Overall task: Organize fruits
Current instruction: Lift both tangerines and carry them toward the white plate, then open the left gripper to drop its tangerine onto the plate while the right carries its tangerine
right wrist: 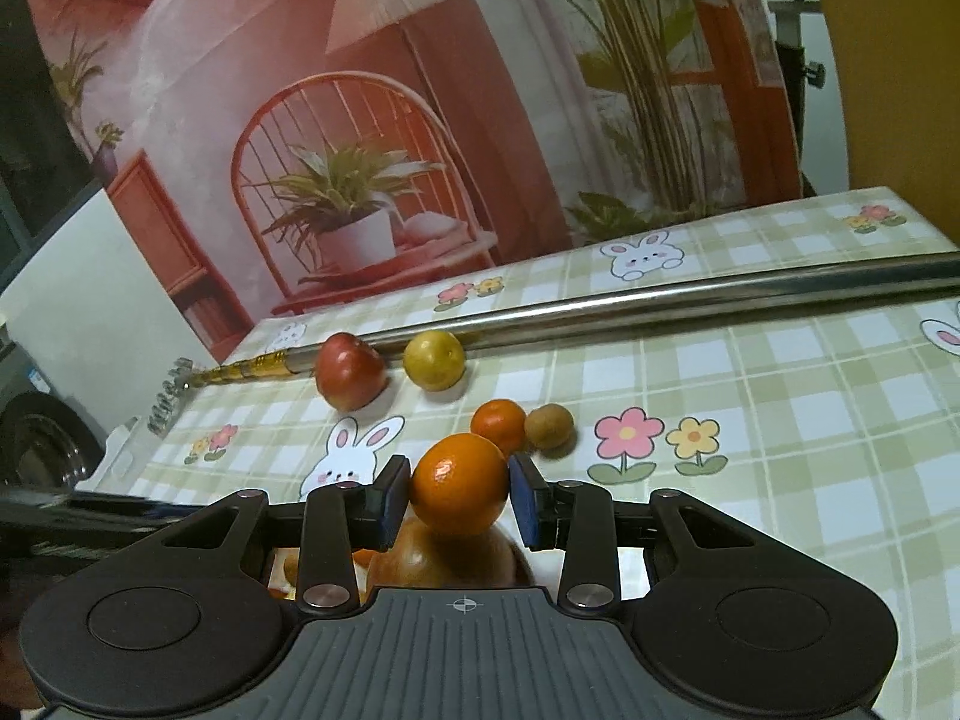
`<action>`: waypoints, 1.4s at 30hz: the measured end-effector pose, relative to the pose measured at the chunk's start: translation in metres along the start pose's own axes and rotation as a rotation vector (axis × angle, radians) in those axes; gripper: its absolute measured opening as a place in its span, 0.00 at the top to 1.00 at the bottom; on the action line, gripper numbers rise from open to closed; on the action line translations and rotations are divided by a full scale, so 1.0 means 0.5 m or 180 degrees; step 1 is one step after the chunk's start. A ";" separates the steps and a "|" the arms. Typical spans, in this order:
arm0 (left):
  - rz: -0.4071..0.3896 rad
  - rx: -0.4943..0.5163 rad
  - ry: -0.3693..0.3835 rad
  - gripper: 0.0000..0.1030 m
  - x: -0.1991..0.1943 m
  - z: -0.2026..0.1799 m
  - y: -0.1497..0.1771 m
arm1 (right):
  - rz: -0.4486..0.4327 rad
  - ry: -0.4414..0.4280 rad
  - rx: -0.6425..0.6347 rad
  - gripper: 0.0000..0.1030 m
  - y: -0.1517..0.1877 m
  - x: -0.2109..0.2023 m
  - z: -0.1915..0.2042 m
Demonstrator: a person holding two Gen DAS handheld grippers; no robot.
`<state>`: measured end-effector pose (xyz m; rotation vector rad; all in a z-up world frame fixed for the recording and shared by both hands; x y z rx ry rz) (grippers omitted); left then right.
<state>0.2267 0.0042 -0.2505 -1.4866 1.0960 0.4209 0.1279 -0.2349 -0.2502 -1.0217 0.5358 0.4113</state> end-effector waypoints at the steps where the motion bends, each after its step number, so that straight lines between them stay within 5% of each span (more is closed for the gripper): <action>1: 0.0036 0.0019 -0.0025 0.62 0.012 -0.001 0.000 | -0.0006 0.0006 -0.0020 0.68 0.002 -0.005 0.001; 27: 0.0241 0.0300 -0.0271 0.62 0.087 -0.010 -0.007 | 0.0004 0.0023 -0.0003 0.68 0.026 -0.024 0.004; 42: 0.0006 0.0031 -0.0241 0.55 0.037 -0.007 -0.012 | -0.0038 0.0042 -0.0166 0.68 0.036 -0.052 0.032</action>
Point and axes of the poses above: each gripper's, at about its wrist camera, not at the fingertips, and x roughly the way its jaws point, z to its left, y to its underside, the point moved 4 cm from there along x, roughly the way its jaws point, and after that the axes turned 2 degrees about z, right-handed, at the moved point
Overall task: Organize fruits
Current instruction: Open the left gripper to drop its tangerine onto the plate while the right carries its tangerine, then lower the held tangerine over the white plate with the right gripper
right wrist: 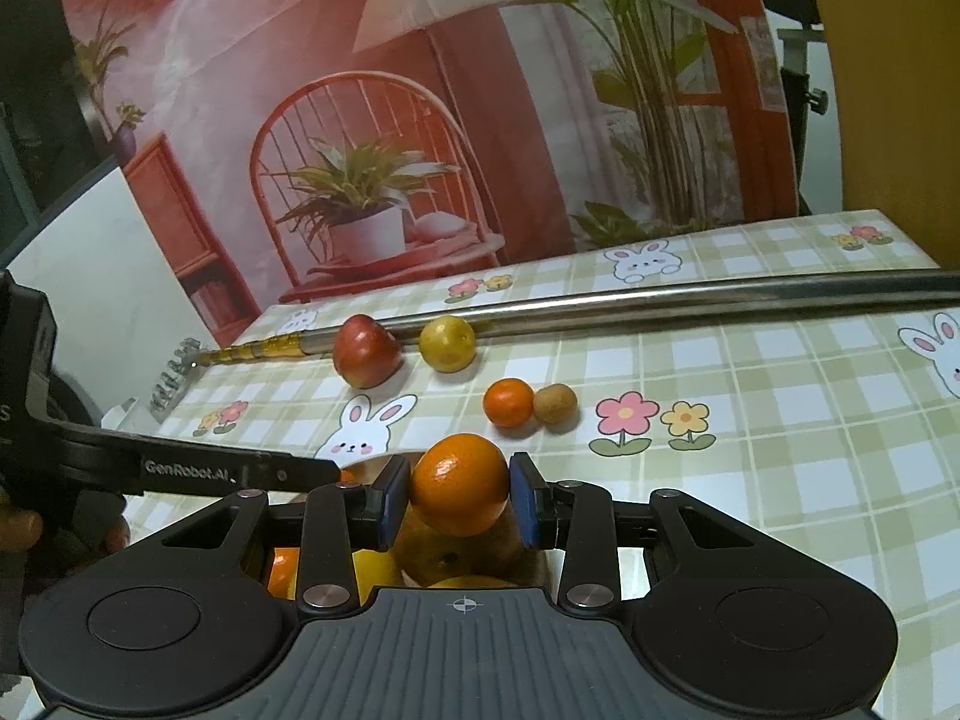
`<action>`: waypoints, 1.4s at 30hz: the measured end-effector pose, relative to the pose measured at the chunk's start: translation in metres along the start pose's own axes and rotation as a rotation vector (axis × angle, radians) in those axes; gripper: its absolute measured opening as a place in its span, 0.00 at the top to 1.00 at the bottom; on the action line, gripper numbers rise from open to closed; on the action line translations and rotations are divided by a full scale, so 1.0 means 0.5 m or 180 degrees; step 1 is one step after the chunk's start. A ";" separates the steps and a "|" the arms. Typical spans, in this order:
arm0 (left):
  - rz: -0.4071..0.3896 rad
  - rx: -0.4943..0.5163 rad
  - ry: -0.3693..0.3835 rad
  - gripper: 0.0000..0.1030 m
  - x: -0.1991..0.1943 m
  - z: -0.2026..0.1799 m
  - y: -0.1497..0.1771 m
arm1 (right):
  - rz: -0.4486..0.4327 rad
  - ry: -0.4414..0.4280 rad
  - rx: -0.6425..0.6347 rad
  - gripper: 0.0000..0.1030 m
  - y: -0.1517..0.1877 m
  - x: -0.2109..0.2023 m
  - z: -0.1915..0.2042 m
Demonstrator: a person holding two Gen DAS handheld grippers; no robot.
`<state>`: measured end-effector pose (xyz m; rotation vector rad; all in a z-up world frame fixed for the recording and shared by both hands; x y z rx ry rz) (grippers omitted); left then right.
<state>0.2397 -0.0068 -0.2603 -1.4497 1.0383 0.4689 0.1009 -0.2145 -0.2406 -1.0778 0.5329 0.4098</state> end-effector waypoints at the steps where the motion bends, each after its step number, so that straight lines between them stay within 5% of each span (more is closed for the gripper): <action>1: -0.0030 -0.0014 -0.0025 0.54 -0.008 -0.001 0.002 | 0.0001 -0.0004 -0.0008 0.68 0.002 -0.003 0.002; 13: -0.0260 -0.0048 -0.0317 0.41 -0.109 -0.005 0.058 | 0.0138 0.0006 -0.0376 0.68 0.053 -0.027 0.072; 42: -0.0387 -0.0555 -0.0426 0.40 -0.162 0.061 0.134 | 0.0223 0.0225 -0.1011 0.67 0.107 -0.015 0.142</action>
Point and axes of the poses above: each gripper's, at about its wrist camera, not at the fingertips, and x roughly the way its jaws point, z to its left, y to its underside, the point moved 4 cm from there along x, roughly the way its jaws point, and after that the axes turned 2 degrees about z, right-handed, at the moved point
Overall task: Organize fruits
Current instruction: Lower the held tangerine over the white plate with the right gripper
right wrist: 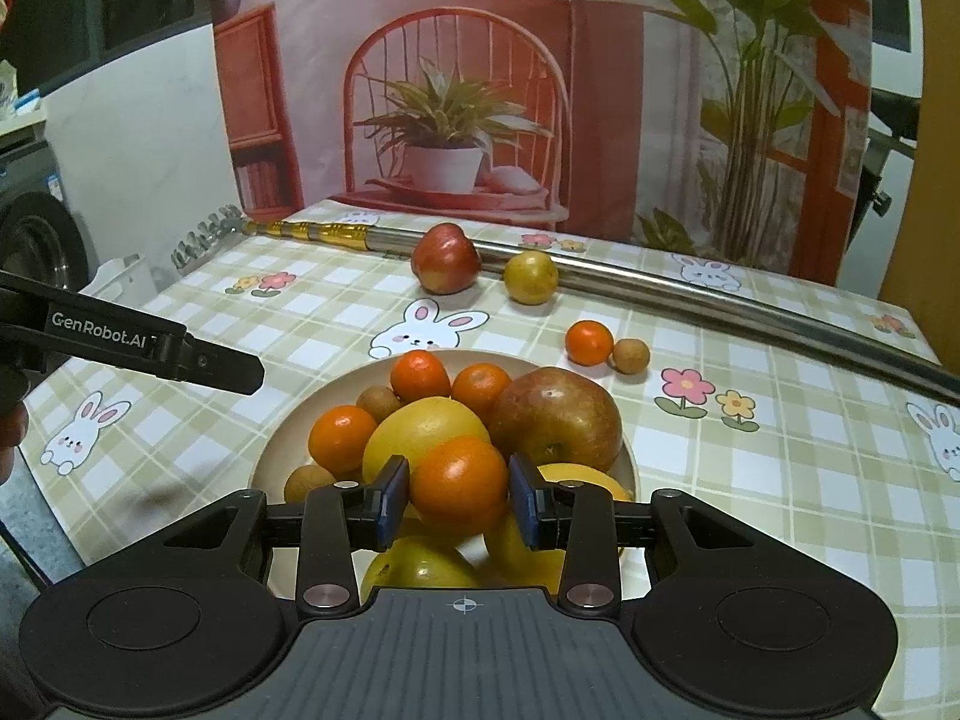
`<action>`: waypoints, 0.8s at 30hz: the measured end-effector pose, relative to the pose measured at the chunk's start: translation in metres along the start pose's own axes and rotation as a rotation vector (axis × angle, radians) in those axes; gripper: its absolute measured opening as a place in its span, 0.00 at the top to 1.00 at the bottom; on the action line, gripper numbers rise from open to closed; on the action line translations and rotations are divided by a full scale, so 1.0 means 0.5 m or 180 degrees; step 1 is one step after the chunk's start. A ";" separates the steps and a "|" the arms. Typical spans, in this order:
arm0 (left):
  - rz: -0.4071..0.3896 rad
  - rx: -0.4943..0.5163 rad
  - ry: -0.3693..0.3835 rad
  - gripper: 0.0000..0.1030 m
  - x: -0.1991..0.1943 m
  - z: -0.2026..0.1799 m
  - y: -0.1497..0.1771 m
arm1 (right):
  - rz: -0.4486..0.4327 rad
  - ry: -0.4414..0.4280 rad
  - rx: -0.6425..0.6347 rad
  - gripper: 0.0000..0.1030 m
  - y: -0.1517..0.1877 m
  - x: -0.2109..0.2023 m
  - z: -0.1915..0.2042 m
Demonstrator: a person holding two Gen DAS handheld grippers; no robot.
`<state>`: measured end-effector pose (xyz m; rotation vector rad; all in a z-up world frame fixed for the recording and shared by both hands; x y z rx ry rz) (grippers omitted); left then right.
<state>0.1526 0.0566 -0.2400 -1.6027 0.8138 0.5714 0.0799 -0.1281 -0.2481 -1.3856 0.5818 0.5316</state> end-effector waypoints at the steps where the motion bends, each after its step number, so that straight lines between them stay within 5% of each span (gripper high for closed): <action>1: 0.0001 0.0002 -0.0005 0.40 -0.001 0.000 0.000 | -0.0002 -0.0010 0.0007 0.67 0.000 0.000 -0.001; 24: -0.0036 0.0085 -0.0035 0.40 -0.006 -0.007 0.000 | -0.0138 0.0010 -0.0005 0.66 -0.018 -0.026 -0.005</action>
Point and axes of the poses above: each gripper's, at about its wrist camera, not at the fingertips, and x roughly the way its jaws point, z to its left, y to its underside, the point moved 4 cm from there along x, roughly the way its jaws point, and after that the axes turned 2 degrees about z, right-handed, at the moved point
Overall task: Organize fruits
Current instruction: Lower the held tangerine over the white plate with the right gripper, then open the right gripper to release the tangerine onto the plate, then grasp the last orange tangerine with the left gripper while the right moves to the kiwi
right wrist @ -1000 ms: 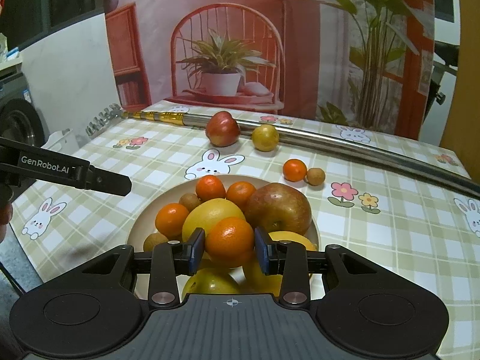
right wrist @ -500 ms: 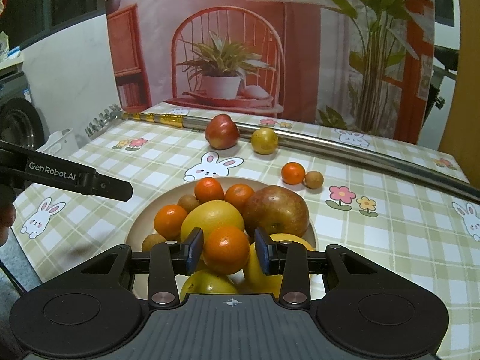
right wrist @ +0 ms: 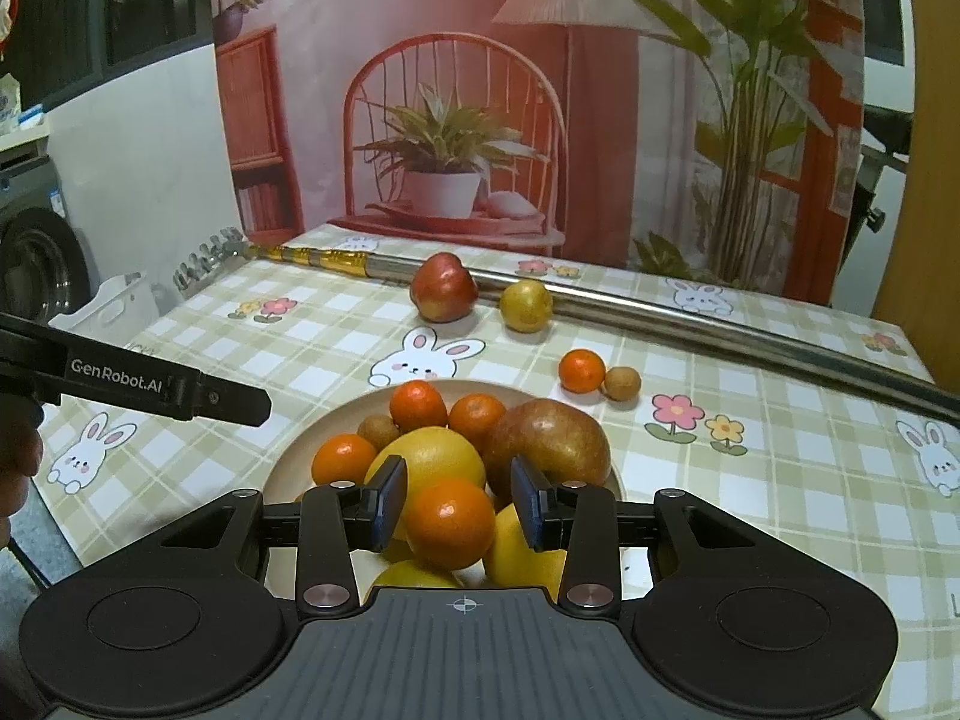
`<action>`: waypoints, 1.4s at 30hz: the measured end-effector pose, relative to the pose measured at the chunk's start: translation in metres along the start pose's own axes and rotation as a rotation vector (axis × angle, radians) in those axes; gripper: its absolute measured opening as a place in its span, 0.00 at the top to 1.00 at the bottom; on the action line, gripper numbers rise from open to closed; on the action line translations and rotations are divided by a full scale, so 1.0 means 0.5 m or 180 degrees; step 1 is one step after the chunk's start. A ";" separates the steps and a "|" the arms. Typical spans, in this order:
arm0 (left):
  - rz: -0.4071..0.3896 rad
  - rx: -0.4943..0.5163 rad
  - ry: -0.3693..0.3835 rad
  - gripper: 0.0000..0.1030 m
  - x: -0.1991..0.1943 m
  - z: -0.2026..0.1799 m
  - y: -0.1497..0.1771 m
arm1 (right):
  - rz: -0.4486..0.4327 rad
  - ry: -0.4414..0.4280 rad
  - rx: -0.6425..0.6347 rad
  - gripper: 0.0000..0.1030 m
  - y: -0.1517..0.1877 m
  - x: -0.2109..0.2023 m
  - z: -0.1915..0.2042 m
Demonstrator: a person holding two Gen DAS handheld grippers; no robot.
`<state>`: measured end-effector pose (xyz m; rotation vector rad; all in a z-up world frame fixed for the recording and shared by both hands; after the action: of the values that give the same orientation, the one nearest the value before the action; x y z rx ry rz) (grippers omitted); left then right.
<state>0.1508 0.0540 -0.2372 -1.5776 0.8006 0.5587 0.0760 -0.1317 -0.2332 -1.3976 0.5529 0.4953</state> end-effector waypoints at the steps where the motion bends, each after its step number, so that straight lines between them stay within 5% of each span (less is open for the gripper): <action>1: -0.0003 -0.0002 -0.0002 0.40 -0.001 -0.001 0.001 | -0.0007 0.0002 -0.0002 0.66 -0.001 -0.001 0.000; 16: -0.0138 0.0031 -0.0090 0.40 -0.016 0.001 -0.016 | -0.0226 0.0143 0.0055 0.66 -0.039 -0.032 -0.047; 29: -0.0393 0.0325 -0.0028 0.40 -0.035 -0.023 -0.139 | -0.0576 0.0436 0.0255 0.64 -0.135 -0.042 -0.192; 37: -0.0154 0.0344 0.0244 0.40 0.026 -0.058 -0.184 | -0.0531 0.0452 0.0260 0.64 -0.140 0.003 -0.227; 42: 0.0029 0.0633 0.0437 0.40 0.102 -0.109 -0.205 | -0.0422 0.0469 0.0422 0.64 -0.129 0.037 -0.263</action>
<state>0.2567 -0.0043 -0.1996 -1.4402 0.9378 0.3676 0.1215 -0.2697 -0.2062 -1.3401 0.5966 0.2458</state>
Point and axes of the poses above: each gripper's, at about its wrist camera, not at the fingertips, and x roughly the way its jaws point, z to its left, y to its underside, the point moved 4 cm from there along x, roughly the way its jaws point, and after that the axes turned 2 degrees about z, right-handed, at the moved point
